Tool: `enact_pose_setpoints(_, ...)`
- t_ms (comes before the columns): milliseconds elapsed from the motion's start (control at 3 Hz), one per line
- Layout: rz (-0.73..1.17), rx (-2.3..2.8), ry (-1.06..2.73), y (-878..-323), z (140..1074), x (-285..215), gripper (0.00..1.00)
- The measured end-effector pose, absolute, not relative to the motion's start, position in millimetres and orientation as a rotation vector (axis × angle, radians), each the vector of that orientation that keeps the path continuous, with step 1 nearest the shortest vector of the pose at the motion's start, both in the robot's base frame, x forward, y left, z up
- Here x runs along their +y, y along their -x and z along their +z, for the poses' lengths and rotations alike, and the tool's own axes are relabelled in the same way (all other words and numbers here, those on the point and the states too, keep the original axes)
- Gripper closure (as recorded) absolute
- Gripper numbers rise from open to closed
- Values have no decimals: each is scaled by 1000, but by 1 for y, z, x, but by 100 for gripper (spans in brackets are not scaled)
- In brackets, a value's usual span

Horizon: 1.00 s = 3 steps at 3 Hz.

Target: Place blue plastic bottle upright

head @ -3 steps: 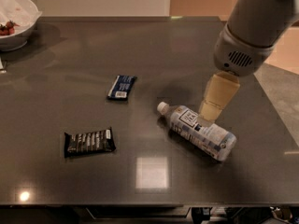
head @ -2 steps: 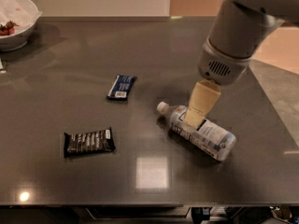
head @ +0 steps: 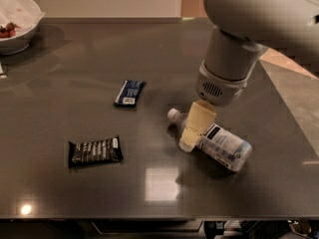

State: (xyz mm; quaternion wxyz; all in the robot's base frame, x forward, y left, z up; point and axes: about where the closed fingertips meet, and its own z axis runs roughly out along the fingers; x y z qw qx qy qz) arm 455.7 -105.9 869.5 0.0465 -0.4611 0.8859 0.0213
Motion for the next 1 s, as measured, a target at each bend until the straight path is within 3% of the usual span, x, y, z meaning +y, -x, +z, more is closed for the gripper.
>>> enact_pose_setpoints(667,24,2799,1324,-453,844,-96,0)
enact_pose_setpoints(1000,5,2824,1301,-455,839,-95,16)
